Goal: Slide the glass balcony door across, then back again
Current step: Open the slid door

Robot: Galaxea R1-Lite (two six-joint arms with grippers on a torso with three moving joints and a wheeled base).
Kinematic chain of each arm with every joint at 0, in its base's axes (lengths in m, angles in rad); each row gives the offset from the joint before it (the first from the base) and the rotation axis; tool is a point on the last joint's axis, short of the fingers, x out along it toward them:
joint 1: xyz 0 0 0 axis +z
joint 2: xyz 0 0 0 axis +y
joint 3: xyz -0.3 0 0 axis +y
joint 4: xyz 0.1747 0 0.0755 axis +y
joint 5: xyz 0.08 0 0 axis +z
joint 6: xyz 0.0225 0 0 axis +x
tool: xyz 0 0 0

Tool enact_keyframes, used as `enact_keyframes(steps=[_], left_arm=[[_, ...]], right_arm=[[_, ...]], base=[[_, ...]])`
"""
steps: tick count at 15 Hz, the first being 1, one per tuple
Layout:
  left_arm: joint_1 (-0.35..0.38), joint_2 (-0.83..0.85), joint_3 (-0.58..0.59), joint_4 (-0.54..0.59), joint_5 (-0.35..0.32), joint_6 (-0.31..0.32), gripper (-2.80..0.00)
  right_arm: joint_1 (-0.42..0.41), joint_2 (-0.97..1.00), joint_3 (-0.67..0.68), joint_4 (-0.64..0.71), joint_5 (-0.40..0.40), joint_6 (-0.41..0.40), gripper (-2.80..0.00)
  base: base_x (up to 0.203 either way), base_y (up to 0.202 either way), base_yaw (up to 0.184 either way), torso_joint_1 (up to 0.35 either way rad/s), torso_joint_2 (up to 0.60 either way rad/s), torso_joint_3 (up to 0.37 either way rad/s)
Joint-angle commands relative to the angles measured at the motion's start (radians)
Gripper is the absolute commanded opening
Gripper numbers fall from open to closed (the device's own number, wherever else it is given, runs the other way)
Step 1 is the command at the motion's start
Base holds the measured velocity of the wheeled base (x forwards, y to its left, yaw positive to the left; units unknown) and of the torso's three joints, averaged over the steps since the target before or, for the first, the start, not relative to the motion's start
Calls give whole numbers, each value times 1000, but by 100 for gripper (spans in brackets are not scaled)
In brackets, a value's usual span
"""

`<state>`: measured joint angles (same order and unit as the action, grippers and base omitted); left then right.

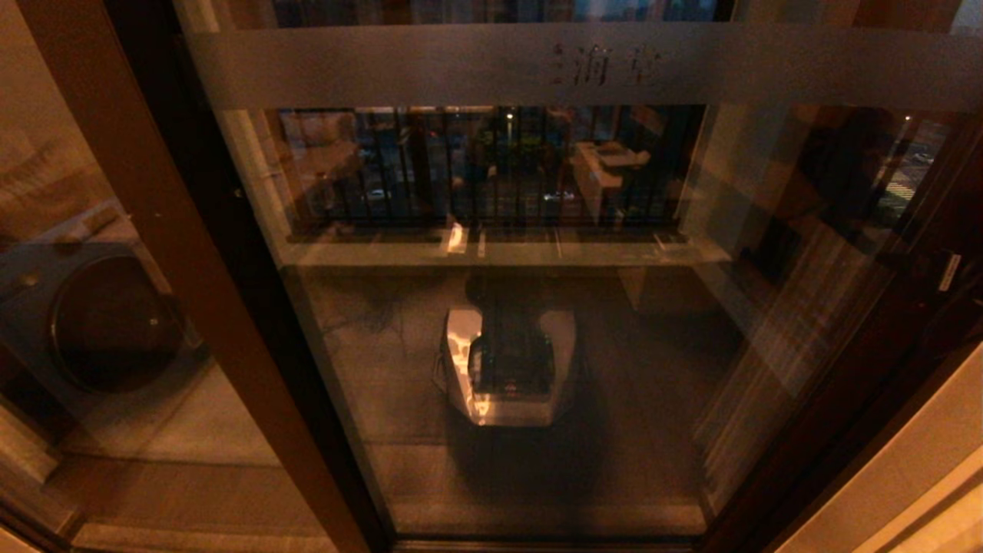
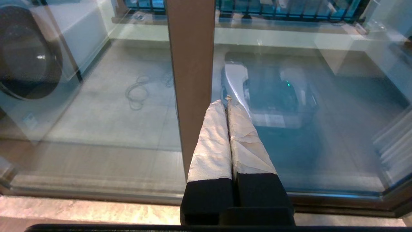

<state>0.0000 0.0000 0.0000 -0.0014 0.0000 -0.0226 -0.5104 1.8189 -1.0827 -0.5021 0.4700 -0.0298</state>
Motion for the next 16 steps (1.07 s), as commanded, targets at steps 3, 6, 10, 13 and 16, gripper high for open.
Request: enact_keyframes(steps=[3,6,10,13,16], left_arm=[[0,0,0,0,0,0,-280],[0,0,0,0,0,0,-280],[0,0,0,0,0,0,-280],[0,-1,0,0,0,0,-280],[2,0,-2,0,0,0,-280]], right_arm=[[13,-29,18,1,10,-1,0],[23,-29,25,1,10,-1,0],[-26,-73,21,0,16,-7,0],[-56,-100,22,-1,15,-41,0],[-61,-74,15,-1,12,-47,0]], base=[[0,0,0,0,0,0],[0,0,0,0,0,0],[0,0,0,0,0,0],[0,0,0,0,0,0],[0,0,0,0,0,0]])
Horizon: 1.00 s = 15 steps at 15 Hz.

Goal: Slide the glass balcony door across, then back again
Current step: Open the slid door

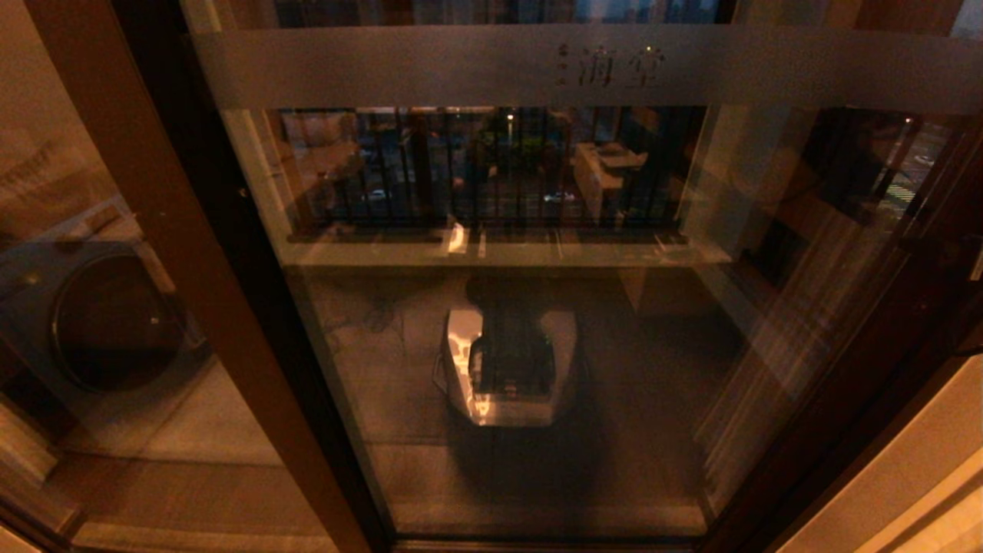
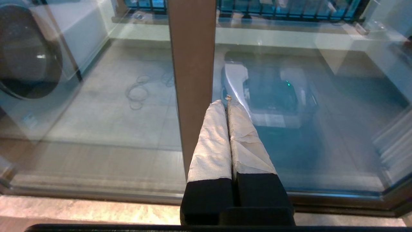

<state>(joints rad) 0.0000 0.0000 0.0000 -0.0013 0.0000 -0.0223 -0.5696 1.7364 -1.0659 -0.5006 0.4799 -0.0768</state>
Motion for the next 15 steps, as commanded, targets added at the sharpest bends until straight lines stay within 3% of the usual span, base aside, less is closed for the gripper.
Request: enact_keyframes(steps=[1,7,15], left_arm=[[0,0,0,0,0,-1,-280],[0,0,0,0,0,-1,-280],[0,0,0,0,0,-1,-280]], right_arm=[[-2,24,-11,-3,2,0,0],[-12,124,-79,-23,0,13,0],[27,129,-53,-45,3,54,0]], base=[[0,0,0,0,0,0],[0,0,0,0,0,0],[0,0,0,0,0,0]])
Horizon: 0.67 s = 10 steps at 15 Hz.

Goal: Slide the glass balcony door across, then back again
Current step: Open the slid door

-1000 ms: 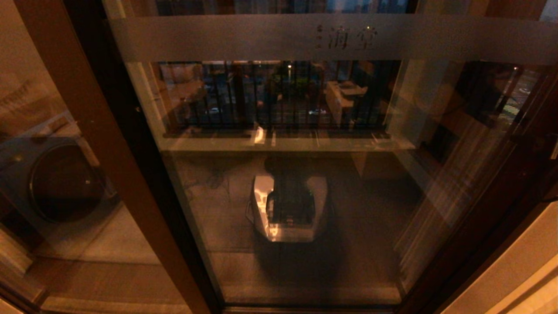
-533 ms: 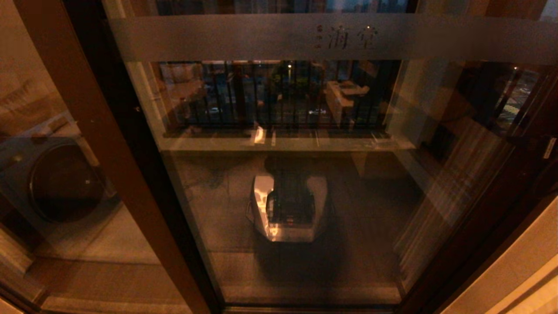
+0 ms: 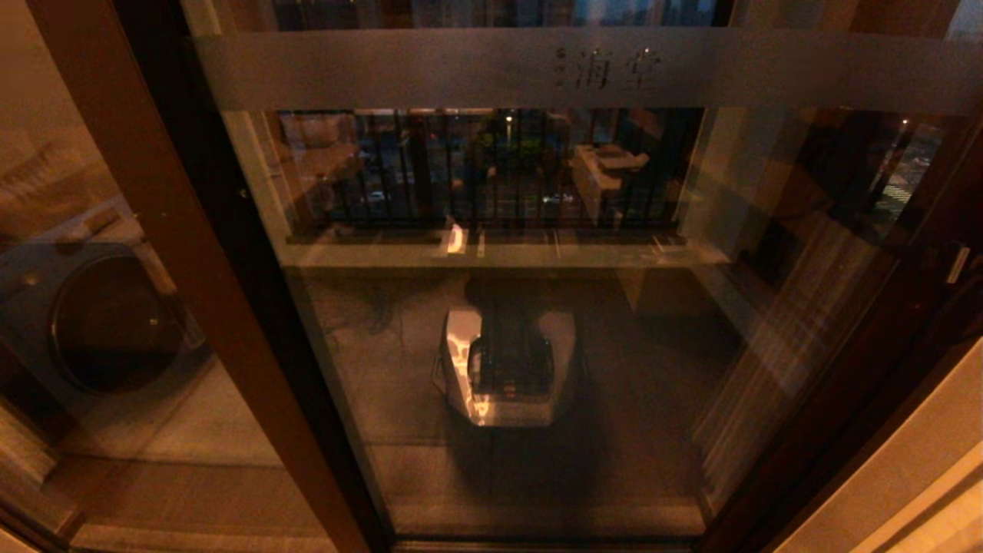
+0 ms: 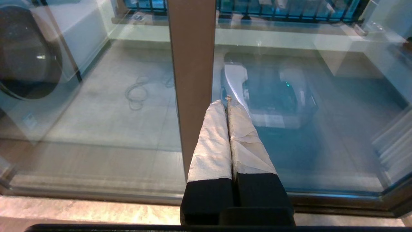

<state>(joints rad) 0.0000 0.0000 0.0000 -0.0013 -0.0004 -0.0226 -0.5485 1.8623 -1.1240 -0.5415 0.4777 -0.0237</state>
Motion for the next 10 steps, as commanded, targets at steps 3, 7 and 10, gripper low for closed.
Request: enact_keyframes(steps=[3,7,10], left_arm=[[0,0,0,0,0,0,-280],[0,0,0,0,0,0,-280],[1,0,0,0,0,0,-280]], right_arm=[[15,-6,18,-17,4,2,0],[19,-2,23,-26,6,4,0],[33,-2,33,-30,6,5,0]], base=[[0,0,0,0,0,0],[0,0,0,0,0,0],[0,0,0,0,0,0]])
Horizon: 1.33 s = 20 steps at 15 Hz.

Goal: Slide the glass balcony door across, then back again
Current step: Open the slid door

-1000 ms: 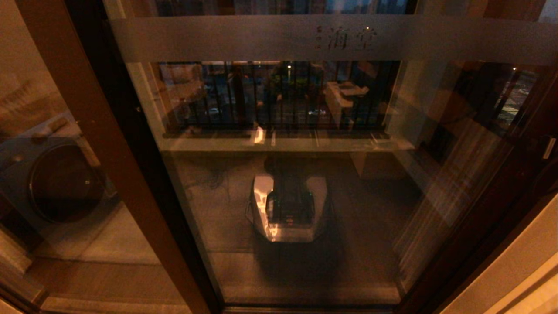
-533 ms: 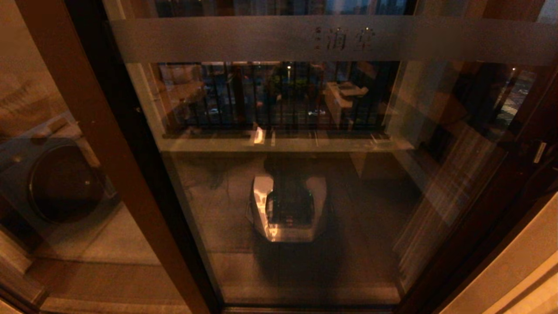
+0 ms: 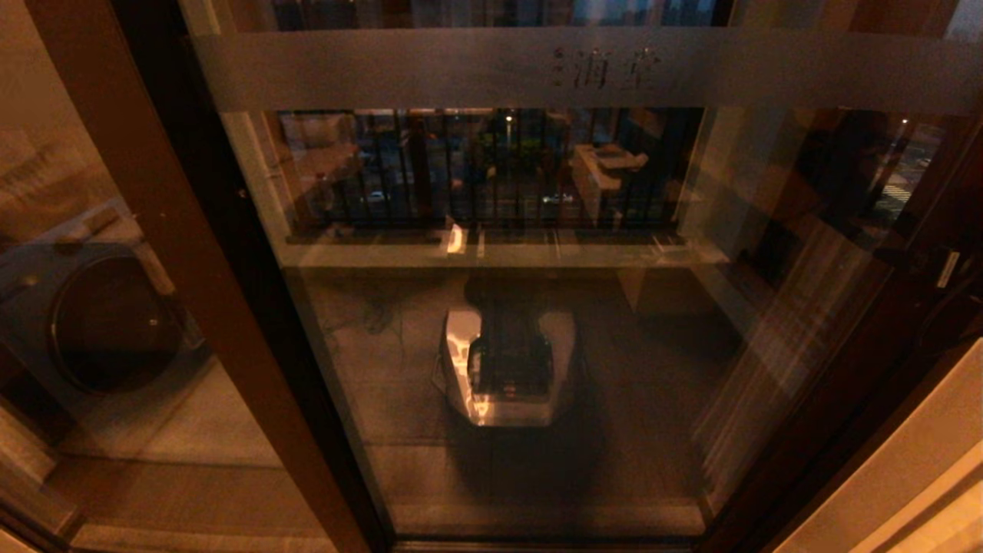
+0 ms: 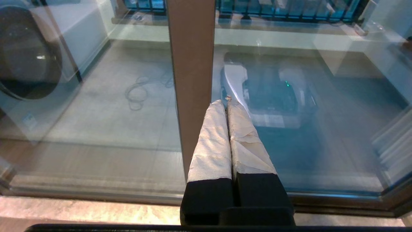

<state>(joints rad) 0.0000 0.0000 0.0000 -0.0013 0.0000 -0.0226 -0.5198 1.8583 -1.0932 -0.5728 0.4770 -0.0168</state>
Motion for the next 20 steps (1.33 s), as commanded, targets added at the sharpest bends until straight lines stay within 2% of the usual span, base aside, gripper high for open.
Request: enact_keyframes(steps=[1,20], left_arm=[[0,0,0,0,0,0,-280],[0,-2,0,0,0,0,-280]], right_arm=[[9,1,9,-8,6,3,0],[56,-26,70,-55,5,8,0]], base=[[0,0,0,0,0,0],[0,0,0,0,0,0]])
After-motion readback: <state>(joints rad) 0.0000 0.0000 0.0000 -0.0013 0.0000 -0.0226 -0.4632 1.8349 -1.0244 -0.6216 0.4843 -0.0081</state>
